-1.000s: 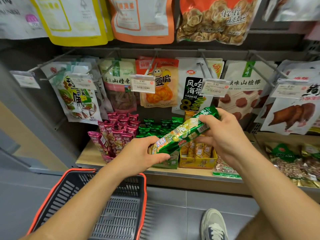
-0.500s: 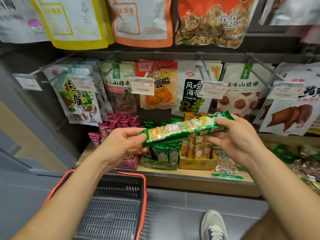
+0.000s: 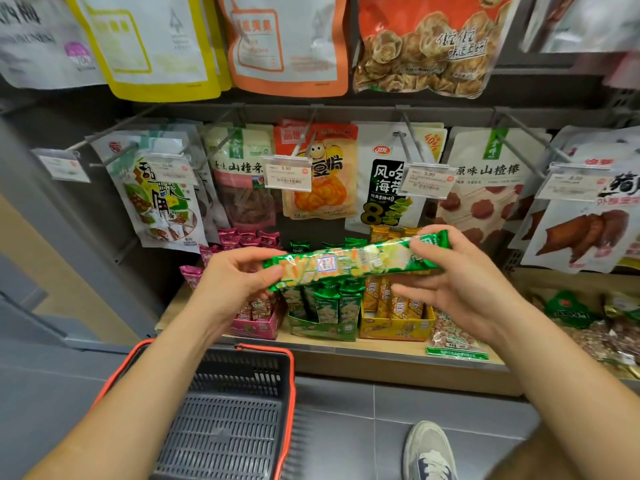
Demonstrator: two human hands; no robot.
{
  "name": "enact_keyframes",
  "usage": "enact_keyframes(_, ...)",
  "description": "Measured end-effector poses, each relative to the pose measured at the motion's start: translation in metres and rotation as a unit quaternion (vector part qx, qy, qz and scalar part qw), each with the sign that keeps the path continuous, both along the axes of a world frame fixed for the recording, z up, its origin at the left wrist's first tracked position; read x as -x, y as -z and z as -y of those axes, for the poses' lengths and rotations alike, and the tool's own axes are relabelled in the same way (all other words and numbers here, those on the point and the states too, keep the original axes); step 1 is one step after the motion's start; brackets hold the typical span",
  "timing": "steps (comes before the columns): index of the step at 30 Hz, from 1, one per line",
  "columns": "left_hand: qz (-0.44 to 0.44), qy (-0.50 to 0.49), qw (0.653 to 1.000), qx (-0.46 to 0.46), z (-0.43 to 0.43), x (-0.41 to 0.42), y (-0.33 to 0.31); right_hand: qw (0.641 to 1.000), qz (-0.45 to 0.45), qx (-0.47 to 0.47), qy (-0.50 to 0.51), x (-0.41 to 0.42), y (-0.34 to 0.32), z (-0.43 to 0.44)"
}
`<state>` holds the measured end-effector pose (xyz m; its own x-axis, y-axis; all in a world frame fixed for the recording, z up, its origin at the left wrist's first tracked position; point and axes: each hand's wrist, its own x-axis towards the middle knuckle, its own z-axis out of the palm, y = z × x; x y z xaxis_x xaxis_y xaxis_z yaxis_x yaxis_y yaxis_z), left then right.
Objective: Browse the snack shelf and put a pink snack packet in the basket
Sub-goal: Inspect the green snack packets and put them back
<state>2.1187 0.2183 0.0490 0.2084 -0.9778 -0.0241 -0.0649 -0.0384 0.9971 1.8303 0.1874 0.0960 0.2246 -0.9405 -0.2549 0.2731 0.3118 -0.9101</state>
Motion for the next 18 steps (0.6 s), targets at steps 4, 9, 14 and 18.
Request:
enact_keyframes(4, 0.072, -0.082, 0.994, 0.011, 0.003, -0.01, 0.007, 0.988, -0.09, 0.125, -0.013, -0.017, 0.001, -0.009)
enact_keyframes(9, 0.173, -0.108, 0.979, 0.003, 0.008, -0.001, 0.021, 0.897, -0.255, 0.361, 0.007, -0.036, -0.003, -0.016)
enact_keyframes(14, 0.528, 0.004, 0.849, -0.029, 0.006, -0.001, 0.026, 0.794, -0.382, 0.472, -0.039, -0.052, -0.001, -0.019)
enact_keyframes(18, 0.57, 0.107, 0.814, 0.018, 0.003, 0.006, 0.022, 0.745, -0.433, 0.501, -0.076, -0.065, 0.002, -0.021)
